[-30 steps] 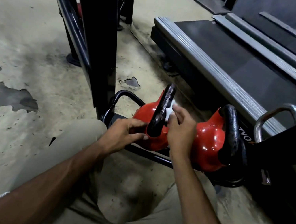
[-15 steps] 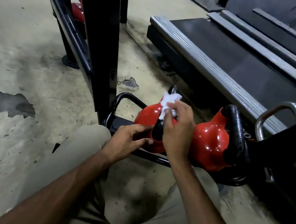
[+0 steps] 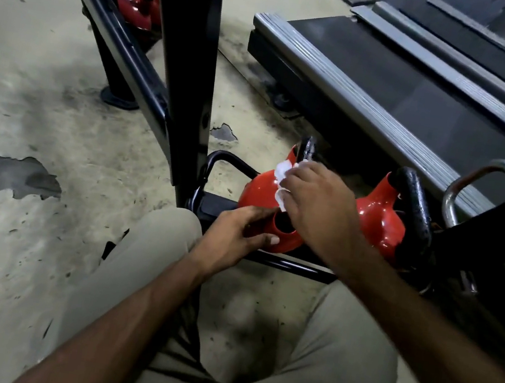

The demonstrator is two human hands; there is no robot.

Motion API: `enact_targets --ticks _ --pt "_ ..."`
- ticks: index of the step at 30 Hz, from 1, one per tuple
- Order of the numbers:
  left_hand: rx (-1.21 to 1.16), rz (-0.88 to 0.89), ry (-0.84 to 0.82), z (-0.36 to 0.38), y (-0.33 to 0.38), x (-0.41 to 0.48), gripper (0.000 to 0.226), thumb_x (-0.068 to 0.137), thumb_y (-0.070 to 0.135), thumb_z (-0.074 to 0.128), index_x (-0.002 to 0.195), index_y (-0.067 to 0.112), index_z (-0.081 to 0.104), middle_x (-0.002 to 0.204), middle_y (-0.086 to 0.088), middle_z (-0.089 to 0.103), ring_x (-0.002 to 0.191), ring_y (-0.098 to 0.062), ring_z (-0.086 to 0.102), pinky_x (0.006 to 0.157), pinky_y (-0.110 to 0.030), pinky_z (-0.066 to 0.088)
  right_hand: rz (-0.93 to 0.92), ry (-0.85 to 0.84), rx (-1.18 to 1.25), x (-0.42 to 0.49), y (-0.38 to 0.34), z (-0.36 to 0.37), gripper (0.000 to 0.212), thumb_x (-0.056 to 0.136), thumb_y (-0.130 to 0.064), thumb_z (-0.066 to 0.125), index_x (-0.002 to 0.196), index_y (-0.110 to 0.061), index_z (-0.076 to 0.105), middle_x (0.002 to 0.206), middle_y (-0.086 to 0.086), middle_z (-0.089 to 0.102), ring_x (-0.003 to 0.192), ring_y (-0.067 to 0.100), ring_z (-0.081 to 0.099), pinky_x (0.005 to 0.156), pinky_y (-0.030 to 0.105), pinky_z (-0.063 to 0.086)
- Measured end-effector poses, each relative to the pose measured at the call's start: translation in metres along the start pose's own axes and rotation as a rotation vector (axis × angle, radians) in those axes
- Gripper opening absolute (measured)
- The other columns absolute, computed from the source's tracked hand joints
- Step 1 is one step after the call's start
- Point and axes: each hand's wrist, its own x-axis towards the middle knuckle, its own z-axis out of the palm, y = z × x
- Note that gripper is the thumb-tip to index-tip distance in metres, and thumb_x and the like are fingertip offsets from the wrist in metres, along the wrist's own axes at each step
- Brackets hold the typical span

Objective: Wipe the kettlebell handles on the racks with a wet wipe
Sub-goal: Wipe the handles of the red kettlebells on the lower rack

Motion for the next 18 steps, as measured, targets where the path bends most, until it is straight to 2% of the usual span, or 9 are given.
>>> enact_targets --ticks 3,6,8,10,11,13,15,17,18 --pt "0.016 0.02 0.01 0.001 -0.002 0.003 0.056 0.087 0.029 0.081 0.14 0.029 0.062 0.126 0.033 0.057 0.116 0.025 0.049 0.101 -0.001 0.034 0.421 0.33 0.403 -0.043 -0.019 0.017 0.023 0.099 -0.019 0.061 0.118 -0.014 0.073 0.118 0.002 0.073 0.107 0.015 0.068 0.089 0.033 0.057" --pt "0.045 0.045 0.011 0.002 -0.002 0.003 0.059 0.087 0.03 0.081 0.142 0.028 0.06 0.134 0.024 0.057 0.118 0.026 0.046 0.103 0.0 0.031 0.807 0.426 0.859 -0.053 -0.034 0.037 0.027 0.099 -0.01 0.053 0.114 -0.017 0.074 0.099 -0.006 0.076 0.088 0.006 0.069 0.077 0.033 0.057" --pt "0.057 0.058 0.005 0.002 -0.002 0.001 0.06 0.088 0.031 0.08 0.143 0.028 0.059 0.134 0.025 0.056 0.119 0.026 0.045 0.102 0.0 0.031 0.92 0.389 1.111 -0.036 -0.026 0.048 0.031 0.095 -0.008 0.048 0.102 -0.017 0.076 0.092 -0.006 0.076 0.082 0.006 0.068 0.072 0.03 0.053" --pt "0.062 0.06 -0.003 0.001 -0.001 -0.001 0.06 0.088 0.032 0.08 0.144 0.028 0.058 0.133 0.025 0.056 0.119 0.025 0.046 0.103 -0.001 0.033 1.01 0.283 1.468 -0.012 -0.01 0.048 0.031 0.092 -0.006 0.047 0.087 -0.009 0.077 0.084 0.004 0.074 0.074 0.014 0.066 0.069 0.03 0.052" --pt "0.06 0.062 -0.002 0.001 -0.001 -0.001 0.06 0.088 0.032 0.08 0.143 0.027 0.059 0.134 0.023 0.057 0.121 0.022 0.048 0.104 -0.004 0.035 1.026 0.206 1.648 -0.003 -0.003 0.044 0.033 0.092 -0.006 0.047 0.081 -0.005 0.077 0.083 0.009 0.074 0.074 0.019 0.066 0.073 0.033 0.053" --pt "0.063 0.068 0.001 0.001 -0.001 -0.002 0.06 0.087 0.033 0.081 0.143 0.026 0.059 0.138 0.018 0.06 0.126 0.014 0.051 0.107 -0.008 0.037 0.982 0.052 1.917 0.0 0.005 0.034 0.041 0.095 -0.009 0.043 0.081 -0.005 0.081 0.092 0.014 0.077 0.086 0.025 0.071 0.091 0.038 0.054" --pt "0.069 0.065 -0.007 0.001 -0.001 -0.002 0.062 0.087 0.034 0.081 0.144 0.025 0.059 0.141 0.015 0.06 0.129 0.011 0.051 0.107 -0.007 0.036 0.954 0.076 1.96 -0.006 0.003 0.037 0.04 0.097 -0.009 0.044 0.083 -0.005 0.081 0.093 0.016 0.077 0.088 0.027 0.072 0.093 0.039 0.055" --pt "0.074 0.054 -0.01 0.001 -0.002 -0.001 0.063 0.087 0.035 0.081 0.145 0.026 0.058 0.143 0.014 0.06 0.131 0.01 0.05 0.11 -0.009 0.035 1.017 0.267 1.827 -0.016 -0.008 0.047 0.024 0.092 -0.008 0.051 0.086 -0.007 0.075 0.09 0.018 0.073 0.084 0.034 0.067 0.082 0.044 0.054" --pt "0.077 0.052 -0.009 0.001 -0.002 -0.001 0.063 0.087 0.036 0.081 0.145 0.027 0.058 0.143 0.015 0.059 0.132 0.008 0.05 0.111 -0.01 0.035 1.027 0.372 1.698 -0.022 -0.015 0.052 0.017 0.089 -0.012 0.054 0.088 -0.011 0.071 0.094 0.017 0.071 0.088 0.035 0.066 0.083 0.046 0.053"
